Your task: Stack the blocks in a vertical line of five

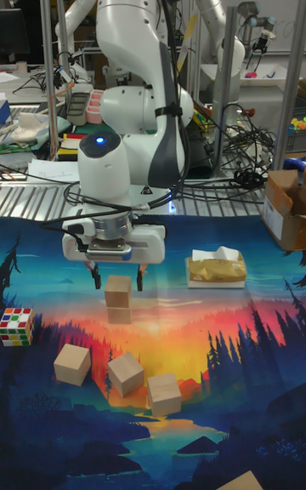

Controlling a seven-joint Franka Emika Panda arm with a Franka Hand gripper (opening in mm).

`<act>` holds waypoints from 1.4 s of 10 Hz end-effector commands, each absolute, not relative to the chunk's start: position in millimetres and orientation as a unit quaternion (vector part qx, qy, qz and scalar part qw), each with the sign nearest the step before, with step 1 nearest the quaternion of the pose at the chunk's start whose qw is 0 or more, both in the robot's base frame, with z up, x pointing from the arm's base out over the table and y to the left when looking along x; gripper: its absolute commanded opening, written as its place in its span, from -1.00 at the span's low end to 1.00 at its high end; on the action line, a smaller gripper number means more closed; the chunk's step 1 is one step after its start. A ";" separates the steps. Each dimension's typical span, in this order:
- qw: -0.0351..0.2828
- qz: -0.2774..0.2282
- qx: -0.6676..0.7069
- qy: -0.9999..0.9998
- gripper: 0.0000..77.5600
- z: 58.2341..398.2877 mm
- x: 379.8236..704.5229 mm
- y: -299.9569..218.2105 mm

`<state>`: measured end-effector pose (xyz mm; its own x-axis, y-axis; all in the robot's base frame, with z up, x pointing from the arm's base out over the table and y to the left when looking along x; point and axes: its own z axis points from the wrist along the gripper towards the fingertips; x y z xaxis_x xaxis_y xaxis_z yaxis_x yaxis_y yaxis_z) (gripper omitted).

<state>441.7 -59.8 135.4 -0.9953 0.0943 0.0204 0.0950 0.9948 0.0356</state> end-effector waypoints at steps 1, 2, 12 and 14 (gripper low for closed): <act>0.010 0.002 -0.072 -0.997 1.00 157.9 445.2 -62.2; 0.010 0.006 -0.077 -0.997 1.00 162.7 448.5 -61.6; 0.017 0.016 -0.155 -0.988 1.00 199.7 481.4 -44.2; 0.017 0.013 -0.196 -0.980 1.00 198.7 489.2 -44.4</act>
<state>480.5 -45.3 198.5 -0.9468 0.3204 0.0286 0.3194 0.9470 -0.0346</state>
